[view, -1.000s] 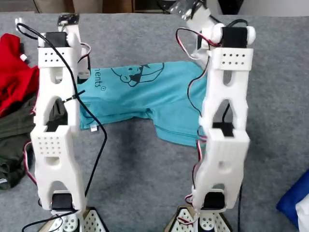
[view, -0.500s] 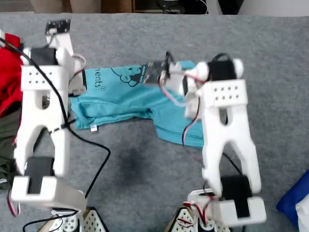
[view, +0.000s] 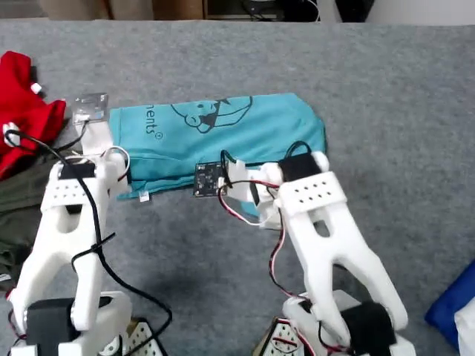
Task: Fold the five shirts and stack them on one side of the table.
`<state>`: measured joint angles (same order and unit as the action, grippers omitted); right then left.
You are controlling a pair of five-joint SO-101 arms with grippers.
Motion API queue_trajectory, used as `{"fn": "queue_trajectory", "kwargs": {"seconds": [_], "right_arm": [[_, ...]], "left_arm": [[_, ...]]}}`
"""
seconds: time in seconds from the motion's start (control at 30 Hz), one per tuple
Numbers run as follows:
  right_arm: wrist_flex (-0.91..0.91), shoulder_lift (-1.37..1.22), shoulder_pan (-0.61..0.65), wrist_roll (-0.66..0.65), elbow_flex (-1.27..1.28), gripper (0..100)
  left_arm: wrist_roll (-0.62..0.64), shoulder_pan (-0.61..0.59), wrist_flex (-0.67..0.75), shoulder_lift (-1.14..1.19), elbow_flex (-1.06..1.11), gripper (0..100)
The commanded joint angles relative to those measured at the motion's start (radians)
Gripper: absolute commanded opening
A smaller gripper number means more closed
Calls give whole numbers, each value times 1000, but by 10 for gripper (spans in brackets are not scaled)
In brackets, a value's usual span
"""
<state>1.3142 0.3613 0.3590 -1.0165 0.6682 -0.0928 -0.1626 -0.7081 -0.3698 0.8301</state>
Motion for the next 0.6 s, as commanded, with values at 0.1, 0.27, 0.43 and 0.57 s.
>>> {"fn": "queue_trajectory", "kwargs": {"seconds": [0.1, 0.27, 0.43, 0.57], "right_arm": [[-89, -125, -10, 23, 10, 184], [-155, -182, -59, 18, 10, 185], [-187, -231, -94, 15, 12, 185], [-210, -269, -113, -5, 12, 185]], "left_arm": [[37, -32, 178, 193, -38, 21], [40, -84, 46, 340, -232, 21], [38, -86, -46, 446, -347, 21], [38, -86, -69, 461, -370, 21]]}}
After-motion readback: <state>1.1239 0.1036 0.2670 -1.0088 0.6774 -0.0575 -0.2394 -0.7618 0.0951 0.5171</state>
